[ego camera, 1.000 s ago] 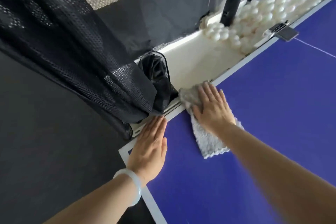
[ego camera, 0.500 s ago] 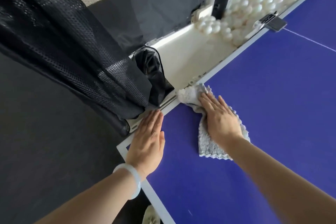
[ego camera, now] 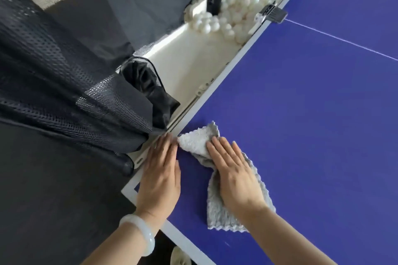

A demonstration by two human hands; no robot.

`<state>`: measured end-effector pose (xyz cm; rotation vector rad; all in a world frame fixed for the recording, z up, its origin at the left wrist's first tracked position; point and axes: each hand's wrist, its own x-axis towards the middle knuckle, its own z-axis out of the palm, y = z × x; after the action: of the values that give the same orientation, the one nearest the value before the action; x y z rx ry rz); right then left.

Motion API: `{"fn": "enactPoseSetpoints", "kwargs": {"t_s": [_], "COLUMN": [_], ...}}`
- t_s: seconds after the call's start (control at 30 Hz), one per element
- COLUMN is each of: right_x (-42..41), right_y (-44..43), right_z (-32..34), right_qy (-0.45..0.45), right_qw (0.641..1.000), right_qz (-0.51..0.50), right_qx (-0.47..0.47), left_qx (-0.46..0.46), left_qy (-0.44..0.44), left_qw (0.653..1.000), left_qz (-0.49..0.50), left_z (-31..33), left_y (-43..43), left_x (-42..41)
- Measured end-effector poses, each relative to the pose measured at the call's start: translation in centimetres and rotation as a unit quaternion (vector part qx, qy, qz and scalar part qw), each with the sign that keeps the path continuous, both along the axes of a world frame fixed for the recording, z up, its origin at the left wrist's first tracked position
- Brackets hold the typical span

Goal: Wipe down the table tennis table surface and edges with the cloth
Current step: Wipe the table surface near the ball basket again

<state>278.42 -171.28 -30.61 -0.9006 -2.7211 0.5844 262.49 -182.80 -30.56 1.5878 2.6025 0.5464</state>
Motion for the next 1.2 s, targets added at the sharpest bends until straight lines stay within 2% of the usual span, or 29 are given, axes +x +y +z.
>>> {"fn": "enactPoseSetpoints", "kwargs": {"t_s": [0.13,0.2,0.33,0.43,0.63,0.73,0.83,0.97,1.03,1.07,1.13,1.2], "right_x": [4.3,4.5,3.2,5.0,9.8,8.0,4.4,2.8,5.5,7.2,11.5,15.3], "right_y": [7.1,7.6,4.4,2.6,3.3,6.1,7.5,6.3,6.3,6.7,8.5,11.8], "right_z": [0.3,-0.1,-0.1,0.6,1.1,0.9,0.6,0.5,0.5,0.7,1.1,1.1], "right_qy": [-0.042,-0.038,-0.013,-0.032,-0.055,-0.076,-0.042,0.006,0.007,0.009,0.018,0.021], "right_qw": [0.976,0.964,0.978,0.984,0.972,0.96,0.959,0.99,0.994,0.99,0.967,0.914], "right_qz": [-0.21,-0.26,-0.205,-0.175,-0.227,-0.266,-0.28,-0.137,-0.113,-0.137,-0.253,-0.405], "right_qx": [0.04,0.045,-0.02,-0.016,0.01,0.033,0.027,-0.021,-0.01,0.002,-0.003,-0.019], "left_qx": [-0.005,-0.003,-0.002,-0.031,-0.036,-0.036,-0.043,-0.04,-0.047,-0.05,-0.051,-0.053], "left_qy": [0.009,0.012,-0.008,-0.012,-0.016,-0.015,-0.014,-0.013,-0.007,-0.004,-0.002,-0.002], "left_qw": [0.99,0.985,0.99,0.987,0.984,0.984,0.984,0.985,0.984,0.984,0.985,0.985], "left_qz": [-0.138,-0.17,-0.142,-0.159,-0.175,-0.175,-0.172,-0.168,-0.169,-0.17,-0.166,-0.164], "left_z": [0.2,0.3,0.7,0.5,-0.7,-0.5,-0.4,-0.4,-0.3,-0.3,-0.1,-0.1], "left_y": [0.4,2.3,9.5,14.6,16.4,16.5,16.6,16.9,16.9,16.9,16.9,17.0], "left_x": [0.7,1.1,0.8,0.2,0.5,0.5,0.5,0.5,0.6,0.6,0.7,0.9]}}
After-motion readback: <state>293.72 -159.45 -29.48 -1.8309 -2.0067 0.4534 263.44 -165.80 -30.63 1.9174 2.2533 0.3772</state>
